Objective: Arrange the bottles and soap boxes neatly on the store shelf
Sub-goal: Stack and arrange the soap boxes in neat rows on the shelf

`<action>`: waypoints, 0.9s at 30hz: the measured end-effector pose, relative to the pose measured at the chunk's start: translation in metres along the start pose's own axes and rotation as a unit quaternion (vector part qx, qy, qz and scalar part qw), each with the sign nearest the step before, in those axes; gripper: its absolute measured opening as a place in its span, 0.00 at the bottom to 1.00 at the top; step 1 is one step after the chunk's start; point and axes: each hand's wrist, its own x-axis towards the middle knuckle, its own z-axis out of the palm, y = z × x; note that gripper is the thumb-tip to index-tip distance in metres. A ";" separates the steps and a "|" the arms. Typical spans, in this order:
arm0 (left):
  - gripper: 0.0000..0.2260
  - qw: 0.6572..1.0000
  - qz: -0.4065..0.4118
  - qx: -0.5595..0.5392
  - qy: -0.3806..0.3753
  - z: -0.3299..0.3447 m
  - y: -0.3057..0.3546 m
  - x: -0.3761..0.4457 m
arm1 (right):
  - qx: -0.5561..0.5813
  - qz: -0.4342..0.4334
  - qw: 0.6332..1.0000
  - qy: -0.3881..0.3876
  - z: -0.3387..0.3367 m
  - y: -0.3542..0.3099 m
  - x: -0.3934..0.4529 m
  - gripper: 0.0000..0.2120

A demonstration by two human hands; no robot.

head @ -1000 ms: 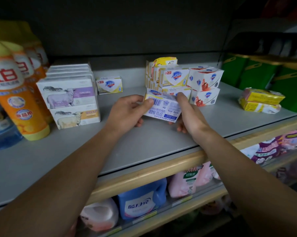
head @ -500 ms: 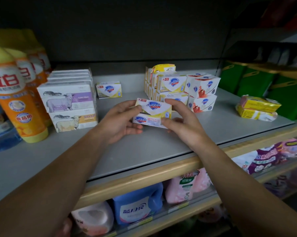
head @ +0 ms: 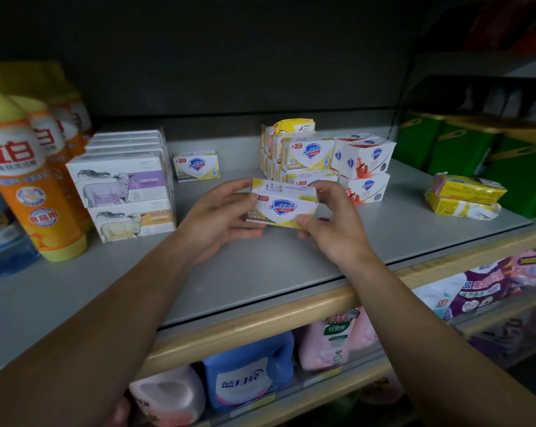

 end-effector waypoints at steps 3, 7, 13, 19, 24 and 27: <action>0.06 0.999 0.027 -0.024 0.036 0.002 -0.001 0.002 | 0.001 -0.030 0.999 -0.026 0.000 -0.004 -0.003 0.22; 0.13 0.998 0.066 -0.013 0.015 0.002 -0.003 0.002 | 0.001 -0.024 0.997 -0.070 0.000 -0.006 -0.006 0.20; 0.14 0.998 0.066 -0.023 0.007 0.002 -0.003 0.003 | -0.036 -0.056 0.995 -0.069 0.005 -0.008 -0.005 0.26; 0.06 0.984 0.077 0.145 0.066 -0.003 -0.009 0.000 | -0.089 -0.069 0.994 -0.009 0.003 -0.005 -0.004 0.23; 0.12 0.892 0.091 0.424 0.128 -0.005 -0.005 -0.006 | -0.203 -0.034 0.976 -0.065 0.006 -0.006 -0.002 0.21; 0.12 0.836 0.123 0.524 0.105 -0.012 0.002 -0.024 | -0.262 -0.041 0.963 -0.055 0.007 -0.009 -0.002 0.25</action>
